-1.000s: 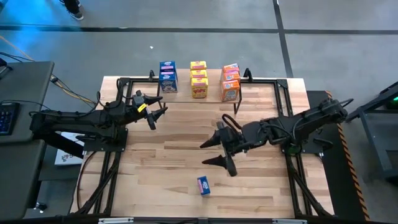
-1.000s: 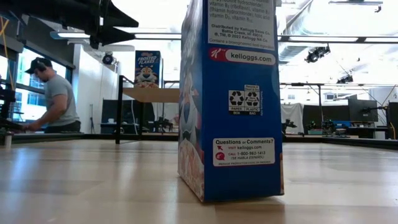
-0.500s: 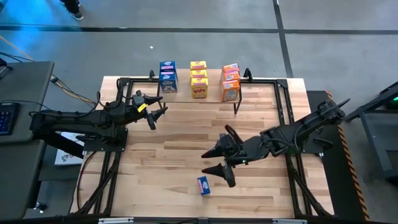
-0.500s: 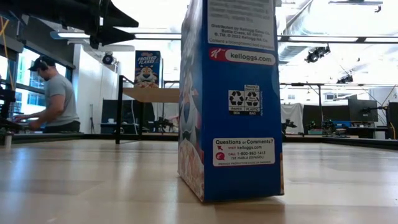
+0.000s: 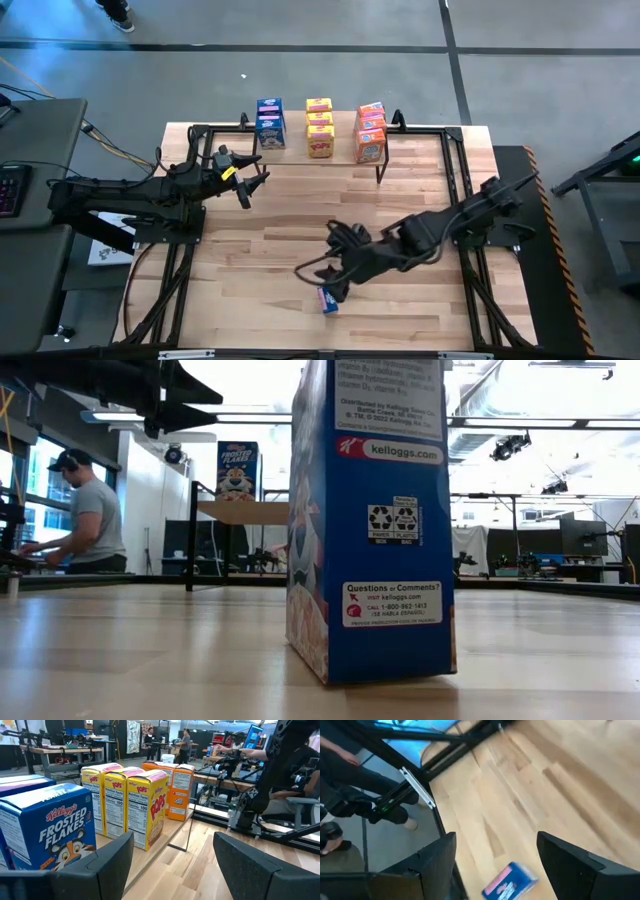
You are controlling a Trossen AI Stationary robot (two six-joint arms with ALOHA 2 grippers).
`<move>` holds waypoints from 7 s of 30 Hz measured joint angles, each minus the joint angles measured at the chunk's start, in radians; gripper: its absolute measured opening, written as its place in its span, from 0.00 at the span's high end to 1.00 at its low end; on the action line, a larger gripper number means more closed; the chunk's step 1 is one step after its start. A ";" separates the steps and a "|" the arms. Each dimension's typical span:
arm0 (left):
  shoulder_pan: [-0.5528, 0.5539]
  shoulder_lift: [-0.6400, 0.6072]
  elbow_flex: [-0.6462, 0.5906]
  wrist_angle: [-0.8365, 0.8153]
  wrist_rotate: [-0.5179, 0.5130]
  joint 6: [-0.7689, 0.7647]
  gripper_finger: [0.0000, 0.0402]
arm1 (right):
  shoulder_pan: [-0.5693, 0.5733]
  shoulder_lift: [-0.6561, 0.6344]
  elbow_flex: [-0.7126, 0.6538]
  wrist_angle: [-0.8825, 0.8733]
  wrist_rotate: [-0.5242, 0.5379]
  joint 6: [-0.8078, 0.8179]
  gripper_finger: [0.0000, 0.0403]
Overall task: Stack cereal on shelf
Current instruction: Put the blue cereal box on the shelf
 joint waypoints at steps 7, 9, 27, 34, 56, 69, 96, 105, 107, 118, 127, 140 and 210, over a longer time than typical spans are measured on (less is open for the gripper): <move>0.000 0.000 0.000 -0.001 0.000 0.011 0.34 | -0.006 0.127 0.102 -0.131 -0.063 0.170 0.33; 0.000 0.000 0.000 -0.002 0.000 0.010 0.34 | -0.006 0.149 0.105 -0.156 -0.082 0.211 0.33; 0.000 0.000 0.000 -0.013 0.000 0.011 0.34 | 0.022 0.234 0.102 -0.226 -0.145 0.493 0.33; 0.000 0.000 0.000 -0.017 0.000 0.011 0.34 | 0.024 0.280 0.101 -0.229 -0.159 0.523 0.33; 0.000 0.000 0.000 -0.020 0.000 0.011 0.34 | 0.031 0.364 0.101 -0.166 -0.177 0.512 0.29; 0.000 0.000 0.000 -0.023 0.000 0.011 0.34 | 0.038 0.423 0.100 -0.160 -0.246 0.527 0.22; 0.000 0.000 0.000 -0.023 0.000 0.011 0.34 | 0.035 0.426 0.101 -0.164 -0.231 0.383 0.65; 0.000 0.000 0.000 -0.023 0.000 0.011 0.34 | -0.009 0.425 0.175 -0.164 -0.228 0.174 0.66; 0.000 0.000 0.000 -0.023 0.000 0.012 0.34 | -0.026 0.425 0.198 -0.172 -0.228 0.119 0.66; 0.000 0.000 0.000 -0.022 0.000 -0.045 0.34 | -0.127 0.424 0.352 -0.331 -0.169 -0.161 0.66; -0.001 0.000 0.000 -0.021 0.000 -0.050 0.34 | -0.222 0.424 0.445 -0.417 -0.183 -0.383 0.66; -0.001 0.000 0.000 -0.006 0.046 0.015 0.34 | -0.386 0.415 0.460 -0.505 -0.310 -0.655 0.66; -0.068 0.419 0.000 0.227 0.361 0.074 0.34 | -0.508 0.403 0.460 -0.403 -0.425 -0.939 0.66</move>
